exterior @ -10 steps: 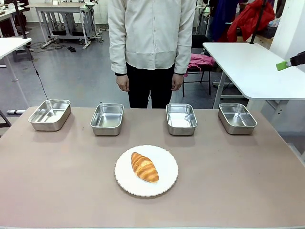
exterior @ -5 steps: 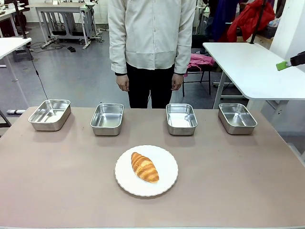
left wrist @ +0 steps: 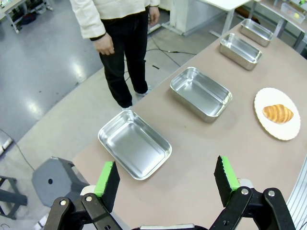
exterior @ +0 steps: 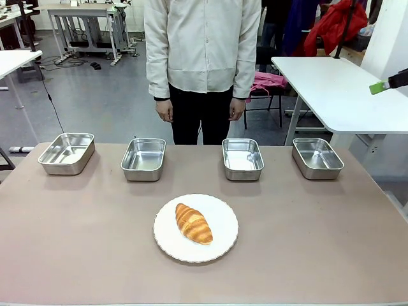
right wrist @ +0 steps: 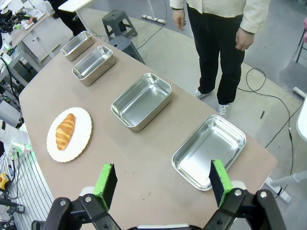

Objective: Place the bread in the container.
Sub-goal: Place the Butter Roll into the Airtight Container indicated by the human.

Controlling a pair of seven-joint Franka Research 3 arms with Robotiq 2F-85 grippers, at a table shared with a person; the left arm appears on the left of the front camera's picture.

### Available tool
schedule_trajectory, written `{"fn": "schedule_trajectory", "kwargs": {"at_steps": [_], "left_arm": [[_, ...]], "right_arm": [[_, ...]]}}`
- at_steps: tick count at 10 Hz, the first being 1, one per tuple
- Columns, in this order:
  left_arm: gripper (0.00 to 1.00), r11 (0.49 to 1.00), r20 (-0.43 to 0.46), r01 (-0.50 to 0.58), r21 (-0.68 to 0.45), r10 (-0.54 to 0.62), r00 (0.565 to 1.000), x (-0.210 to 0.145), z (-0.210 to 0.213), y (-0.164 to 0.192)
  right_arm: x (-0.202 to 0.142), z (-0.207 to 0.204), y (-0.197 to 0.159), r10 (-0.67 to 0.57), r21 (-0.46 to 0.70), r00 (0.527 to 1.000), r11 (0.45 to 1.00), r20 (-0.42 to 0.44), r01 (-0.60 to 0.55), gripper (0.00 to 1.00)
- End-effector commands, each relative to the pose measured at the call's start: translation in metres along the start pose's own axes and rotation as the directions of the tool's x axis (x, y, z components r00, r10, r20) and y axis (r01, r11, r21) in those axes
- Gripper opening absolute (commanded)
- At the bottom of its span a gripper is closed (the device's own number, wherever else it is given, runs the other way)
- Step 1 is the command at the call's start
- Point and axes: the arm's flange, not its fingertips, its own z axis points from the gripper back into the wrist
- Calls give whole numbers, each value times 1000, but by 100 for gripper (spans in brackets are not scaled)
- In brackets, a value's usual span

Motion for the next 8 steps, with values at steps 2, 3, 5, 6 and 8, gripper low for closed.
{"fn": "schedule_trajectory", "kwargs": {"at_steps": [2,3,5,6,8], "left_arm": [[100,1000,6,0,-2,0,1000,-1,2,0],[100,1000,6,0,-2,0,1000,-1,2,0],[100,1000,6,0,-2,0,1000,-1,2,0],[100,1000,6,0,-2,0,1000,-1,2,0],[100,1000,6,0,-2,0,1000,-1,2,0]], "right_arm": [[1,0,1,10,3,1000,1000,-1,-10,100],[1,0,1,10,3,1000,1000,-1,-10,100],[1,0,1,10,3,1000,1000,-1,-10,100],[1,0,1,10,3,1000,1000,-1,-10,100],[1,0,1,10,3,1000,1000,-1,-10,100]]}}
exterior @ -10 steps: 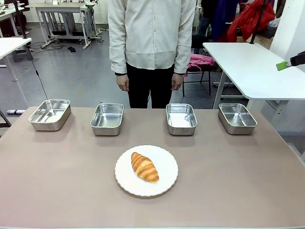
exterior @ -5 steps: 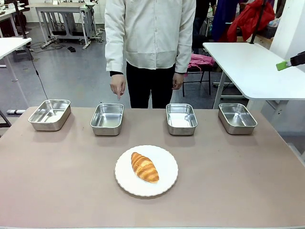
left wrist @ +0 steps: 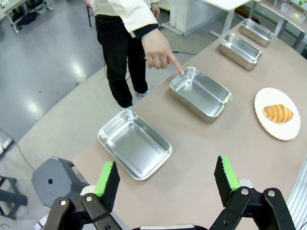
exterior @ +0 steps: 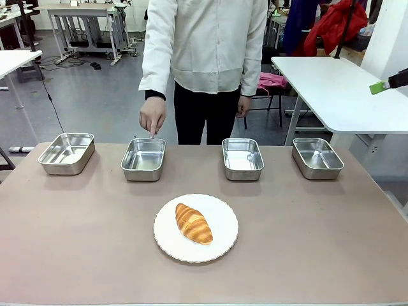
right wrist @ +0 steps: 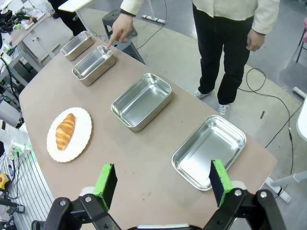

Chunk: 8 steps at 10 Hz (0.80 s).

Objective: Place the bread in the container.
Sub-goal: Place the Butter Roll into the Airtight Container indicated by the human.

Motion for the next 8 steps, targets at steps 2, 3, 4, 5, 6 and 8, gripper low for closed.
{"fn": "schedule_trajectory", "kwargs": {"at_steps": [2,3,4,5,6,8], "left_arm": [[100,1000,6,0,-2,0,1000,-1,2,0],[100,1000,6,0,-2,0,1000,-1,2,0],[100,1000,6,0,-2,0,1000,-1,2,0],[100,1000,6,0,-2,0,1000,-1,2,0],[100,1000,6,0,-2,0,1000,-1,2,0],[100,1000,6,0,-2,0,1000,-1,2,0]], "right_arm": [[1,0,1,10,3,1000,1000,-1,-10,100],[1,0,1,10,3,1000,1000,-1,-10,100],[1,0,1,10,3,1000,1000,-1,-10,100],[1,0,1,10,3,1000,1000,-1,-10,100],[1,0,1,10,3,1000,1000,-1,-10,100],[1,0,1,10,3,1000,1000,-1,-10,100]]}}
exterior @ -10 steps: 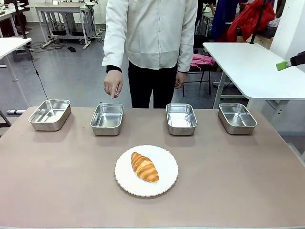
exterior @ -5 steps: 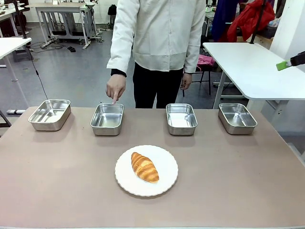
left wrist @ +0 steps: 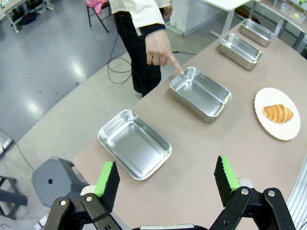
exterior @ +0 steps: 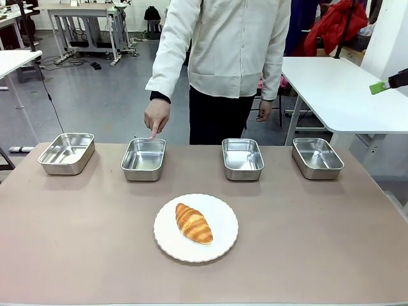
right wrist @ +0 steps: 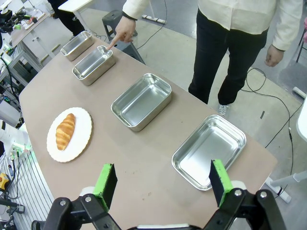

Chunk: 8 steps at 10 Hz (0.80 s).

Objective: Place the bread in the container.
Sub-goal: Place the Butter Roll into the Airtight Container indicated by the human.

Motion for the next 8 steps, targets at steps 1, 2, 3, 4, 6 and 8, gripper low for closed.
{"fn": "schedule_trajectory", "kwargs": {"at_steps": [1,2,3,4,6,8], "left_arm": [[100,1000,6,0,-2,0,1000,-1,2,0],[100,1000,6,0,-2,0,1000,-1,2,0],[100,1000,6,0,-2,0,1000,-1,2,0],[100,1000,6,0,-2,0,1000,-1,2,0],[100,1000,0,0,0,0,1000,0,0,0],[100,990,-68,-96,107,104,992,31,-6,-39]], "right_arm": [[1,0,1,10,3,1000,1000,-1,-10,100],[1,0,1,10,3,1000,1000,-1,-10,100],[1,0,1,10,3,1000,1000,-1,-10,100],[1,0,1,10,3,1000,1000,-1,-10,100],[1,0,1,10,3,1000,1000,-1,-10,100],[1,0,1,10,3,1000,1000,-1,-10,100]]}}
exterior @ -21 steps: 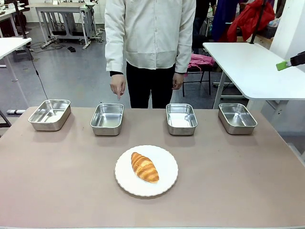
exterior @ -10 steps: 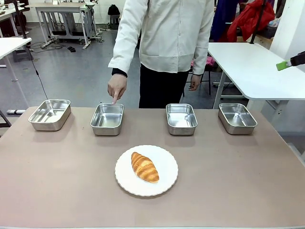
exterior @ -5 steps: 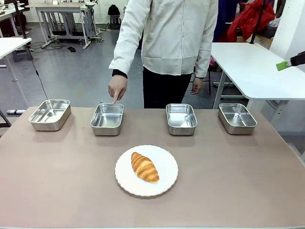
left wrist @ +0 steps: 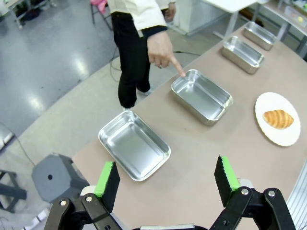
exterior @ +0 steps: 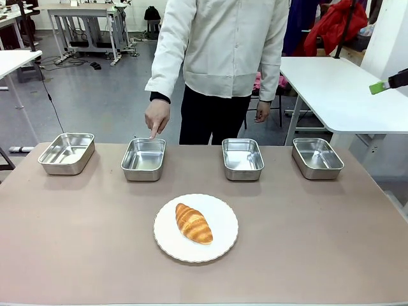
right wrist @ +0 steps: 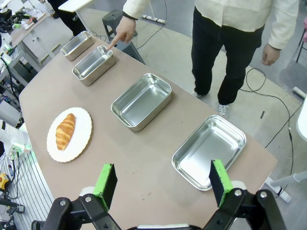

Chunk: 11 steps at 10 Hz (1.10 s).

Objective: Place the bread in the container.
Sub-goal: Place the Butter Roll into the Airtight Container indicated by the human.

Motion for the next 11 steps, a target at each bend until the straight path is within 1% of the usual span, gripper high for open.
{"fn": "schedule_trajectory", "kwargs": {"at_steps": [1,2,4,5,6,7,8,9,10,11], "left_arm": [[100,989,-113,-59,133,75,991,27,-15,-60],[100,977,-145,-97,189,126,981,36,-34,-90],[100,936,-223,-242,255,300,927,46,-89,-149],[100,905,-241,-272,327,358,902,42,-116,-182],[100,905,-309,-278,322,378,873,37,-138,-215],[100,892,-335,-309,328,416,845,32,-161,-244],[100,872,-341,-364,328,469,815,28,-189,-269],[100,854,-369,-402,330,509,778,23,-211,-283],[100,815,-376,-458,354,573,728,19,-227,-288],[100,801,-365,-474,365,591,719,17,-231,-284]], "right_arm": [[1,0,1,10,3,1000,1000,-1,-10,100],[1,0,1,10,3,1000,1000,-1,-10,100],[1,0,1,10,3,1000,1000,-1,-10,100],[1,0,1,10,3,1000,1000,-1,-10,100],[1,0,1,10,3,1000,1000,-1,-10,100],[1,0,1,10,3,1000,1000,-1,-10,100],[1,0,1,10,3,1000,1000,-1,-10,100],[1,0,1,10,3,1000,1000,-1,-10,100],[1,0,1,10,3,1000,1000,-1,-10,100],[1,0,1,10,3,1000,1000,-1,-10,100]]}}
